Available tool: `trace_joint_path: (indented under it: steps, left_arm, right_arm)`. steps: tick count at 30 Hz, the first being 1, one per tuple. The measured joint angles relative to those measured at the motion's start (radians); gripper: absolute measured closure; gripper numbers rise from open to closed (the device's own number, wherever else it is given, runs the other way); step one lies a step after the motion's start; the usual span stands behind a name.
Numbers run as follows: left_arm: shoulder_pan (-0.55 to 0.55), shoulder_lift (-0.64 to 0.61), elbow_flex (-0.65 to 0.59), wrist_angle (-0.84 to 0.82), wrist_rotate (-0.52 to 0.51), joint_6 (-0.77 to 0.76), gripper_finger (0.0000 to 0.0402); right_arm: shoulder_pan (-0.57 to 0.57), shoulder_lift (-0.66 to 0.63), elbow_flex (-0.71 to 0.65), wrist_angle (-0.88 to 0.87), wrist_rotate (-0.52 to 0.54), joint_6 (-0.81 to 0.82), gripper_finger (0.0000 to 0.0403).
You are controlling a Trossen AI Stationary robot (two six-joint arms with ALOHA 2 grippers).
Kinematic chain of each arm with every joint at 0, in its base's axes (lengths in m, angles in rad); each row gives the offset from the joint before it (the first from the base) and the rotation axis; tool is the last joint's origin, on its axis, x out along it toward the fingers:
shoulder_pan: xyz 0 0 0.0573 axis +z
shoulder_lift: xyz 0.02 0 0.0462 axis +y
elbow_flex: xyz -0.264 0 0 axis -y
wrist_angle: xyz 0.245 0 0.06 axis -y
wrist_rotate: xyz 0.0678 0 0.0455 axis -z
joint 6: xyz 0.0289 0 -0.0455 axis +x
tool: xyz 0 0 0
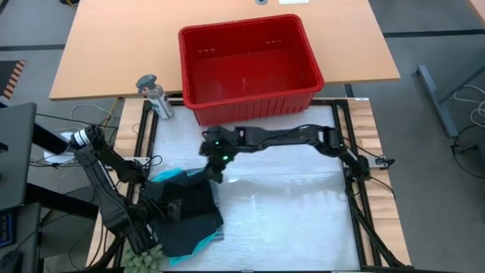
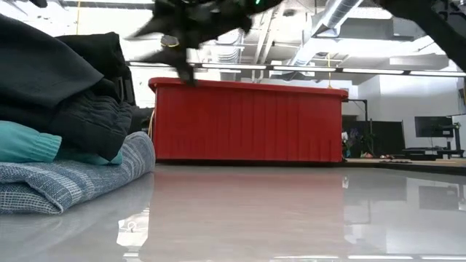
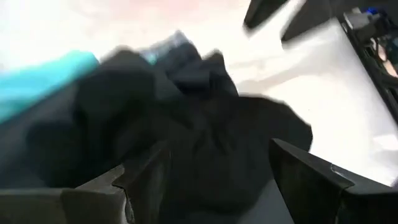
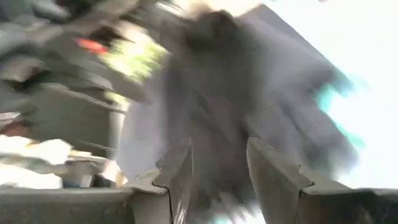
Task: Fold Laundry from Bin
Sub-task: Put all the folded clothes into the red organizer bin
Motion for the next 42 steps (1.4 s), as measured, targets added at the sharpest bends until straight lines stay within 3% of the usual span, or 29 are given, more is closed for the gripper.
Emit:
trace_joint_path:
  steps: [2, 5, 7, 8, 13, 22, 26, 32, 42]
  left_arm:
    - [-0.005, 0.000, -0.010, 0.035, 0.008, -0.003, 0.0141]
    - [-0.014, 0.000, -0.010, 0.036, -0.021, -0.010, 0.0141]
    - [-0.015, -0.002, -0.010, 0.038, -0.050, -0.015, 0.0141]
    - [-0.014, -0.003, -0.010, 0.037, -0.058, -0.015, 0.0141]
    - [-0.013, -0.008, -0.009, 0.041, -0.062, -0.009, 0.0141]
    - [-0.013, -0.008, -0.009, 0.041, -0.066, -0.005, 0.0141]
    - [-0.013, -0.008, -0.009, 0.041, -0.065, -0.005, 0.0141]
    - [-0.013, -0.007, -0.008, 0.041, -0.065, -0.004, 0.0141]
    - [-0.012, -0.007, -0.008, 0.041, -0.066, -0.003, 0.0141]
  right_arm:
    - [-0.004, -0.050, 0.000, -0.210, 0.111, -0.013, 0.0226]
    - [0.003, -0.119, 0.000, -0.504, 0.435, -0.072, 0.0226]
    - [0.007, -0.152, -0.001, -0.618, 0.624, -0.088, 0.0226]
    - [0.007, -0.163, -0.001, -0.633, 0.650, -0.060, 0.0226]
    - [0.009, -0.171, -0.007, -0.649, 0.452, 0.041, 0.0194]
    - [0.044, -0.116, -0.041, -0.511, 0.337, 0.205, 0.0071]
    - [0.080, -0.084, -0.040, -0.452, 0.371, 0.253, 0.0039]
    - [0.098, -0.023, -0.041, -0.315, 0.357, 0.375, 0.0029]
    - [0.086, 0.055, -0.041, -0.252, 0.336, 0.411, 0.0029]
